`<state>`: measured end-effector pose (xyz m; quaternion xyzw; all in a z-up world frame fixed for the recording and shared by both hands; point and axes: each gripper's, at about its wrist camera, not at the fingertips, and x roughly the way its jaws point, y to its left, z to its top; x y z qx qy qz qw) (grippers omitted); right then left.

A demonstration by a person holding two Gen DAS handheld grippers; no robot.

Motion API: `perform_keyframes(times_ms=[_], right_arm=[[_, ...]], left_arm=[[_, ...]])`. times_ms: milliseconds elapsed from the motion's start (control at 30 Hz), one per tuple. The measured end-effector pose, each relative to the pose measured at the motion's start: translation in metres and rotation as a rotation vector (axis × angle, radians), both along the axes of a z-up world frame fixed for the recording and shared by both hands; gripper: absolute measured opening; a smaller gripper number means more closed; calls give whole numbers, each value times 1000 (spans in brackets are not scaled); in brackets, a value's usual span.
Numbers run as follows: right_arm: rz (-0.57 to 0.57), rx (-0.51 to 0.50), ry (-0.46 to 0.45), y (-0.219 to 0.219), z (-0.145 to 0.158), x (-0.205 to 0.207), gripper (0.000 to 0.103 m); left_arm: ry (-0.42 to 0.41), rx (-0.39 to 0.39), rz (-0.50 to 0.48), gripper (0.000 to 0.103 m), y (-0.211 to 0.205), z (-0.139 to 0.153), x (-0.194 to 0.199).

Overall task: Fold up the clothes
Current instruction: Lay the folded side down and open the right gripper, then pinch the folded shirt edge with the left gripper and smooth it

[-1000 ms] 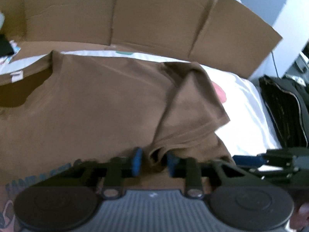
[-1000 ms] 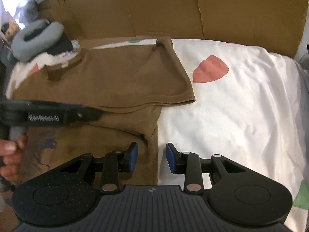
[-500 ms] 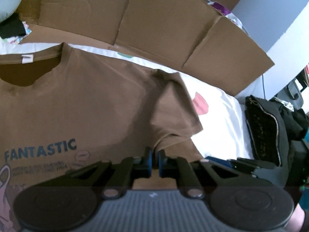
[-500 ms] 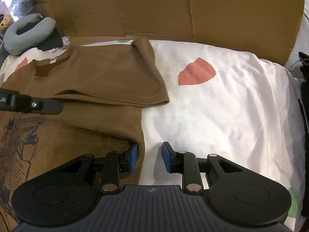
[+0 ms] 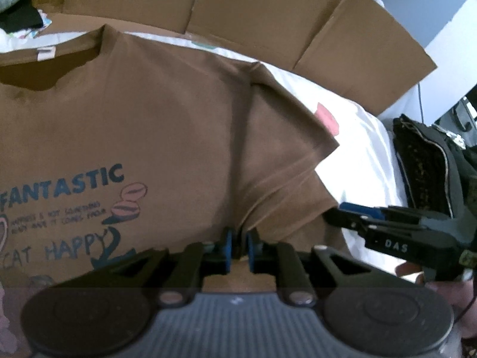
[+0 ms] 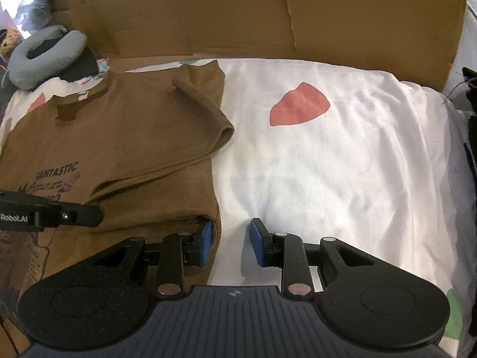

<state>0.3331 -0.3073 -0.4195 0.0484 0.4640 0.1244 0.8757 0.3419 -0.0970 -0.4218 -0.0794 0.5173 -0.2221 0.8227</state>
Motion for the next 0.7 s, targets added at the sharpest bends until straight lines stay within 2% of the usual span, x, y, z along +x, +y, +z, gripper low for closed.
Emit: perform_keyframes(times_ms=[67, 133, 233, 333, 533, 700], right_arm=[[-5, -1, 5, -1, 1, -2, 33], [0, -1, 18, -2, 3, -3, 34], [21, 14, 25, -7, 4, -7, 34], [-2, 67, 36, -17, 3, -9, 34], [12, 45, 29, -20, 3, -17, 34], [11, 59, 31, -25, 3, -20, 34]], left_arm=[[-11, 11, 0, 26, 4, 5, -3], [-37, 19, 26, 29, 9, 14, -6], [-92, 13, 38, 43, 7, 27, -4], [-143, 17, 21, 43, -4, 37, 3], [-170, -18, 0, 43, -28, 43, 16], [-209, -31, -26, 52, -46, 45, 23]])
